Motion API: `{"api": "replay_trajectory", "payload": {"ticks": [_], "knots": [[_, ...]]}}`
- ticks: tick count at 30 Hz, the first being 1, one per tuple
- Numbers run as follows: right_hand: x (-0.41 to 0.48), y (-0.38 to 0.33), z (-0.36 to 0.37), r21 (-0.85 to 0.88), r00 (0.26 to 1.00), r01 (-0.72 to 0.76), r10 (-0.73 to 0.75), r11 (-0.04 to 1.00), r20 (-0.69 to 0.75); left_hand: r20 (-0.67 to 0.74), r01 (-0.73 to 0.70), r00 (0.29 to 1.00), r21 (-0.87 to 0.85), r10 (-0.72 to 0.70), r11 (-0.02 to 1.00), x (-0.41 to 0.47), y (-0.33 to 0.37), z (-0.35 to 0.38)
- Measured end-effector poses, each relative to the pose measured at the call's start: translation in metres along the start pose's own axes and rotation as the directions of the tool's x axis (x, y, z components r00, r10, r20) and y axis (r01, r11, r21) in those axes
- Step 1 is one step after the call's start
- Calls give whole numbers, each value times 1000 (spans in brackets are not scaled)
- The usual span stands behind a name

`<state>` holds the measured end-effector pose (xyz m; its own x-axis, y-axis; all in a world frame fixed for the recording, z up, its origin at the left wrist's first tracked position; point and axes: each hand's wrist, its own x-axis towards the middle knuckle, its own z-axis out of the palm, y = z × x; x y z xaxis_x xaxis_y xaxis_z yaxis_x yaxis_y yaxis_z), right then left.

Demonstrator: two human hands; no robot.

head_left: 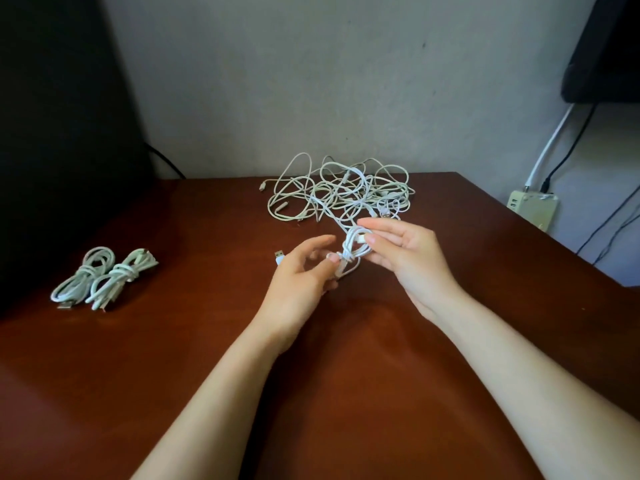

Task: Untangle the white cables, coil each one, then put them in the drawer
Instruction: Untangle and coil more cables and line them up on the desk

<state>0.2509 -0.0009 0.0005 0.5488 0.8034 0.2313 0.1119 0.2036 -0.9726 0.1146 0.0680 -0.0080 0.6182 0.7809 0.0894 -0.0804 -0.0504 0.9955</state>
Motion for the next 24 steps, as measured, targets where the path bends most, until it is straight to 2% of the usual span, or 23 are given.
{"api": "replay_trajectory", "payload": {"ticks": [4,8,12,16,20,24], "knots": [[1,1,-2,53,999,-43,44,998,-23,-63,111,990,-194,-126,975,1,3,-7],[1,1,0,60,999,-53,54,997,-10,-75,118,988,-222,-138,968,1,6,-10],[0,2,3,-14,999,-18,17,1000,-51,-89,57,994,-24,-59,998,3,2,-8],[1,3,9,-38,996,-10,7,999,-88,-94,-21,995,208,42,978,3,-1,-8],[6,3,24,-137,999,-8,3,991,-38,-61,-114,984,503,167,856,2,6,-19],[17,-3,53,-244,996,18,3,970,85,-20,-138,978,685,208,715,-2,18,-53]]}}
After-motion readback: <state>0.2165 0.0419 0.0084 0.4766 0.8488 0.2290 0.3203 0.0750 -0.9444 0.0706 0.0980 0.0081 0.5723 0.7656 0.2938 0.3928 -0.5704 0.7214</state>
